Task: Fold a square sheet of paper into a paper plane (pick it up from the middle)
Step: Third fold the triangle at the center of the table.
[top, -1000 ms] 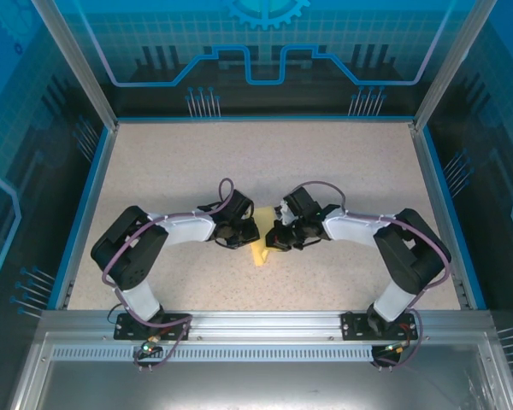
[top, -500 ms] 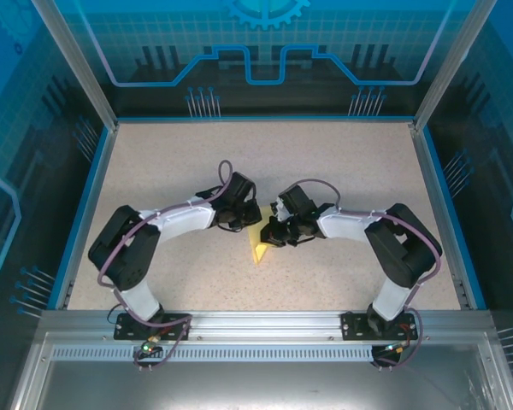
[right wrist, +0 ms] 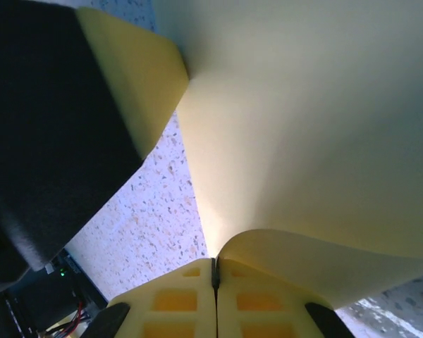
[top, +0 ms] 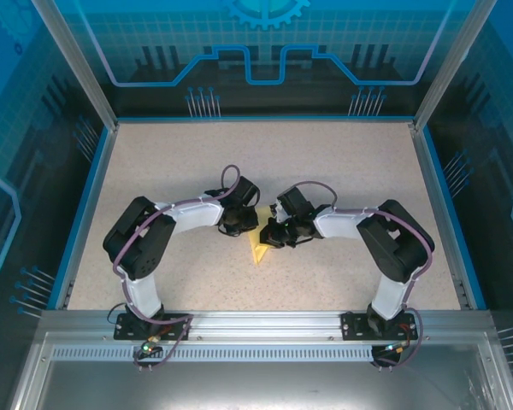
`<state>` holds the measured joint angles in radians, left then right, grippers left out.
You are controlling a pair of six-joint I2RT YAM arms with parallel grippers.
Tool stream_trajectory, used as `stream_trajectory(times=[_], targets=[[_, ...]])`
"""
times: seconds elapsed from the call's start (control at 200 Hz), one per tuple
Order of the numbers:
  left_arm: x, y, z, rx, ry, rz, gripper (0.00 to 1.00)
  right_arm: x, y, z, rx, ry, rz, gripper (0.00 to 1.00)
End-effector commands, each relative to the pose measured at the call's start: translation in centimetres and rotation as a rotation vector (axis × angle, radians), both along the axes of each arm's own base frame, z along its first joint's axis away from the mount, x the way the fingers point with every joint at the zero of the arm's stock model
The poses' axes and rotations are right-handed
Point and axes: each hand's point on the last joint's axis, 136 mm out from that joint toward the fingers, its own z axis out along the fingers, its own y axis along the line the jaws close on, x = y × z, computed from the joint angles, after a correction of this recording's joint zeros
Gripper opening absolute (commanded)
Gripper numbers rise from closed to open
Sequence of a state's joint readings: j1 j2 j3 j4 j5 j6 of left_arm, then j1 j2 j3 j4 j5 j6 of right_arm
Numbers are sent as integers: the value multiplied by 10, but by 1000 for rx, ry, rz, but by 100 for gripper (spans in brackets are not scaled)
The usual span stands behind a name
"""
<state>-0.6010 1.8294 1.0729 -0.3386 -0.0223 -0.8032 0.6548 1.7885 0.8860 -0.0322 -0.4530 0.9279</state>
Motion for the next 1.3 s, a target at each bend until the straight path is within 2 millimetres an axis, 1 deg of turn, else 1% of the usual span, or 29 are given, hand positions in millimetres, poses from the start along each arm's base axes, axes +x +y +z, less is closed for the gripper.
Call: stream_trajectory(times=[0.0, 0.085, 0.27, 0.495, 0.735, 1.01, 1.295], targets=[[-5, 7, -10, 40, 26, -2, 9, 4, 6, -4, -12, -4, 1, 6], [-6, 7, -12, 40, 31, -3, 9, 6, 8, -5, -9, -8, 0, 6], [-9, 9, -15, 43, 40, -2, 9, 13, 11, 0, 1, -34, -2, 6], [-9, 8, -16, 38, 43, -4, 9, 10, 11, -10, -13, -12, 16, 6], [-9, 7, -15, 34, 42, -4, 9, 6, 9, -15, -27, -4, 38, 6], [-11, 8, -17, 34, 45, -7, 8, 11, 12, -12, -21, -20, 40, 6], [-11, 7, -18, 31, 47, -7, 8, 11, 11, -15, -26, -14, 45, 6]])
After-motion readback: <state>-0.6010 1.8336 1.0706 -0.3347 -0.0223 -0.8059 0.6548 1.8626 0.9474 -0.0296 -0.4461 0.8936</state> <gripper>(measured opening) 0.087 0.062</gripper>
